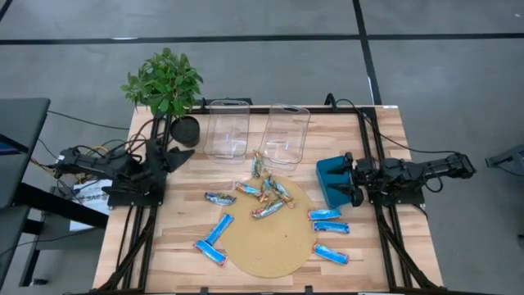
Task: Pick and place Granola Bars by type
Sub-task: Put the top blue granola bar into the left transparent bin
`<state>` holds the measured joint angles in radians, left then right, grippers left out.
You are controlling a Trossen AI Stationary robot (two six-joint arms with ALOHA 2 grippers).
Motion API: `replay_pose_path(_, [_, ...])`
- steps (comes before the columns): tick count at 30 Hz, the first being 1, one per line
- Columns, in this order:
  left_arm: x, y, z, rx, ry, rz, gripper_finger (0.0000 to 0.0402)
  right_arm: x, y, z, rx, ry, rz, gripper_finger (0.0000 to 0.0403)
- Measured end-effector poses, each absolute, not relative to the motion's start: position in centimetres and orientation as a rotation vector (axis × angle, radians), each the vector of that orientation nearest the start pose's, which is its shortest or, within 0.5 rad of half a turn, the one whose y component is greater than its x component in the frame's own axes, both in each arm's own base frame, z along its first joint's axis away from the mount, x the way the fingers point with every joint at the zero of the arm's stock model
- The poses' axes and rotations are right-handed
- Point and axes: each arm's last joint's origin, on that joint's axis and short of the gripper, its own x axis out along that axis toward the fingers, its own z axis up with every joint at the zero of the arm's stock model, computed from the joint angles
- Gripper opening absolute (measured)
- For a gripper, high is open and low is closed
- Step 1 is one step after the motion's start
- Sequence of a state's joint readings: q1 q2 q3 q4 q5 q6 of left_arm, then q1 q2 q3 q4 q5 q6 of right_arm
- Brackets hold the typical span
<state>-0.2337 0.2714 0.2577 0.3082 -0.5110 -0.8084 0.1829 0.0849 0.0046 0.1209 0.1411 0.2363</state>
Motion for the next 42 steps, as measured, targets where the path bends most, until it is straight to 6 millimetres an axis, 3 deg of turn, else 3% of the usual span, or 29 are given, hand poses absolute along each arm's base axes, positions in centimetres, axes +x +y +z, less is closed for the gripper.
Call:
replay_pose_path(6, [13.9,-1.9,28.8,-0.713,0.012,0.306,0.0067,9.4,1.0,20.3,0.641,-0.402,0.033,0.0235])
replay_pose_path(11, [17.6,-2.4,28.3,-0.585,0.42,0.455,0.0067,8.3,0.4,22.2,0.862,-0.659,0.003,0.0235])
replay_pose_path(15, [20.9,-2.7,27.2,-0.514,0.653,0.473,0.0067,8.2,0.2,23.4,0.829,-0.647,-0.059,0.0235])
replay_pose_path(20, [24.5,-3.3,25.0,-0.422,0.889,0.37,0.0067,9.3,1.0,25.6,0.647,-0.406,0.018,0.0235])
replay_pose_path(24, [26.1,-3.9,22.8,-0.37,1.086,0.277,0.0067,11.1,1.8,27.4,0.545,-0.172,0.041,0.0235])
replay_pose_path(29, [26.9,-4.3,20.5,-0.321,1.275,0.241,0.0067,13.5,2.8,29.5,0.378,0.091,0.027,0.0235])
replay_pose_path(34, [27.2,-4.5,19.3,-0.249,1.374,0.195,0.0073,15.2,3.6,31.1,0.276,0.227,0.023,0.0235])
replay_pose_path(42, [27.1,-4.4,18.8,-0.157,1.394,0.14,0.0142,17.0,4.0,30.7,0.244,0.341,0.0,0.0235])
